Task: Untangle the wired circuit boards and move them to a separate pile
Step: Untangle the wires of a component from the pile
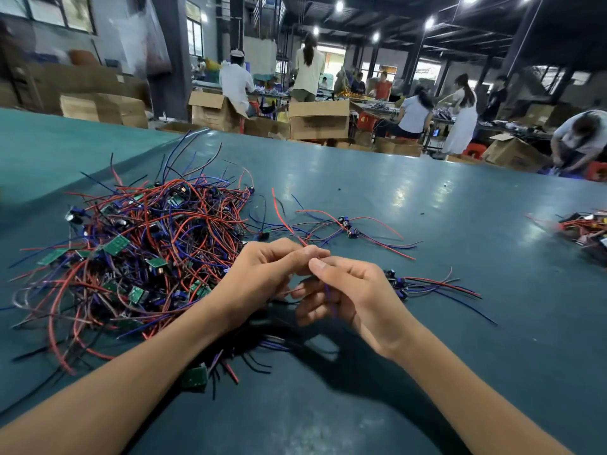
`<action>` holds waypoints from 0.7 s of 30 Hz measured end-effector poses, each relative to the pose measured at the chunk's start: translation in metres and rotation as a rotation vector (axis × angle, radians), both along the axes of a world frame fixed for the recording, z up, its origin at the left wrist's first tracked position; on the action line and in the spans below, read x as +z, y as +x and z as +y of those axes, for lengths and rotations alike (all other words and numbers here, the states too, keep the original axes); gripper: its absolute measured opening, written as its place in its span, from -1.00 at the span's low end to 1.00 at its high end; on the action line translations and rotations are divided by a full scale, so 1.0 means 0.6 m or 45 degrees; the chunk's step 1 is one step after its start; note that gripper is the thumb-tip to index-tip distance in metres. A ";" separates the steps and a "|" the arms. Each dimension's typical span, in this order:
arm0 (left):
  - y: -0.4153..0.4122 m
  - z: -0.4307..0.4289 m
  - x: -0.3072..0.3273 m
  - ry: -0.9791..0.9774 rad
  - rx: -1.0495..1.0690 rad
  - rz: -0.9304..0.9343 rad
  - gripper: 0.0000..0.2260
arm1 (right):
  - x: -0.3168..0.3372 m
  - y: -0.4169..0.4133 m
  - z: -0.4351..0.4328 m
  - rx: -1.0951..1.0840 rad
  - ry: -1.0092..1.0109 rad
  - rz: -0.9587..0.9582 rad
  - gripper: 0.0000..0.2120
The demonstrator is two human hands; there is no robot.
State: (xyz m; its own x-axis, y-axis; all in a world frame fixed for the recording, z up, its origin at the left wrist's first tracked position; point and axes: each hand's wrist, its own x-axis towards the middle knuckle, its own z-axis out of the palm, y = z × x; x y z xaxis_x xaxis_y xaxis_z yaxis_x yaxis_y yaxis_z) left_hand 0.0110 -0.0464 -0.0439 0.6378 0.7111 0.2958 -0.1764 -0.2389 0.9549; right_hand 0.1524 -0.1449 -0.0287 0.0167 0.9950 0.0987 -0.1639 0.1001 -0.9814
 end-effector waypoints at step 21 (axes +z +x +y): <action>-0.005 0.014 -0.009 -0.235 -0.268 -0.149 -0.77 | 0.000 -0.005 -0.009 -0.189 0.106 -0.079 -0.71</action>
